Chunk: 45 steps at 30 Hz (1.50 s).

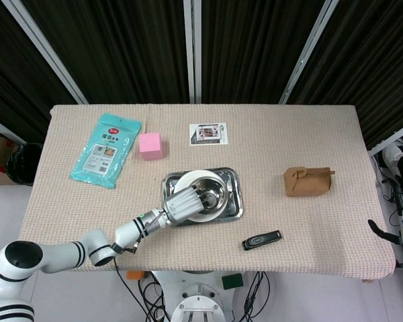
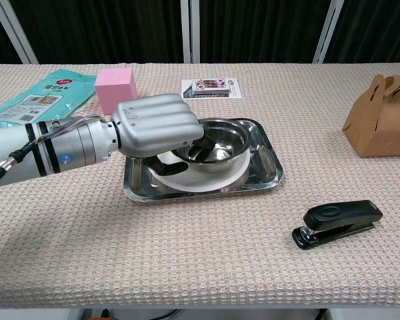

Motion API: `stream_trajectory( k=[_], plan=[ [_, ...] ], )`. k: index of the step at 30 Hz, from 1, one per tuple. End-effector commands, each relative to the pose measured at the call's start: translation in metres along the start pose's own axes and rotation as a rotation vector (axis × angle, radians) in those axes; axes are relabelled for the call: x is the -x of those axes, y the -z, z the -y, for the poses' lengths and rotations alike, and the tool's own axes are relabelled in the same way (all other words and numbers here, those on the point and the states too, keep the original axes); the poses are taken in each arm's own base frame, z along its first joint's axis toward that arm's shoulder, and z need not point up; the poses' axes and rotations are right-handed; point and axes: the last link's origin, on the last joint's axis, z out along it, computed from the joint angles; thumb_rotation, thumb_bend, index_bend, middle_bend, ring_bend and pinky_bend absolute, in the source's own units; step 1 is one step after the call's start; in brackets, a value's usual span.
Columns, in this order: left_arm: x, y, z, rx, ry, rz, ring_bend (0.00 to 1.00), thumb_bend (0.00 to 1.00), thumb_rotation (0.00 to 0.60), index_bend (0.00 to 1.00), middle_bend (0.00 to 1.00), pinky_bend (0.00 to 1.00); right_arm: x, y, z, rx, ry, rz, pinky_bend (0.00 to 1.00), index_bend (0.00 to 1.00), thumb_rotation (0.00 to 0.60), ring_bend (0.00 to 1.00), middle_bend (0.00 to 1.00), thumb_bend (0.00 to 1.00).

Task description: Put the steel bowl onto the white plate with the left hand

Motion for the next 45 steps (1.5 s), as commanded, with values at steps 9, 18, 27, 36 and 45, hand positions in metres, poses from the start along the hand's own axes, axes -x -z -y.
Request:
stream_trajectory(
  k=[9, 18, 27, 36, 45],
  plan=[
    [-0.011, 0.017, 0.01, -0.045, -0.048, -0.06, 0.35, 0.35, 0.6, 0.36, 0.4, 0.47, 0.0, -0.002, 0.004, -0.012, 0.0, 0.0, 0.0, 0.0, 0.6, 0.0, 0.0, 0.18],
    [-0.022, 0.104, 0.046, -0.286, -0.02, -0.109, 0.33, 0.35, 0.6, 0.36, 0.38, 0.44, 0.004, -0.003, 0.007, -0.019, 0.001, 0.01, 0.0, 0.0, 0.6, 0.0, 0.0, 0.18],
    [-0.003, 0.238, 0.067, -0.663, 0.113, -0.112, 0.23, 0.19, 0.6, 0.35, 0.32, 0.3, 0.008, -0.001, 0.011, -0.034, 0.012, 0.021, 0.0, 0.0, 0.6, 0.0, 0.0, 0.18],
    [0.016, 0.343, 0.05, -0.999, 0.244, -0.001, 0.11, 0.0, 0.6, 0.19, 0.18, 0.2, 0.014, 0.002, 0.014, -0.041, 0.028, 0.031, 0.0, 0.0, 0.6, 0.0, 0.0, 0.18],
    [0.01, 0.361, 0.047, -0.987, 0.245, -0.042, 0.1, 0.0, 0.597, 0.18, 0.17, 0.18, 0.013, 0.007, 0.016, -0.045, 0.047, 0.033, 0.0, 0.0, 0.6, 0.0, 0.0, 0.18]
  ],
)
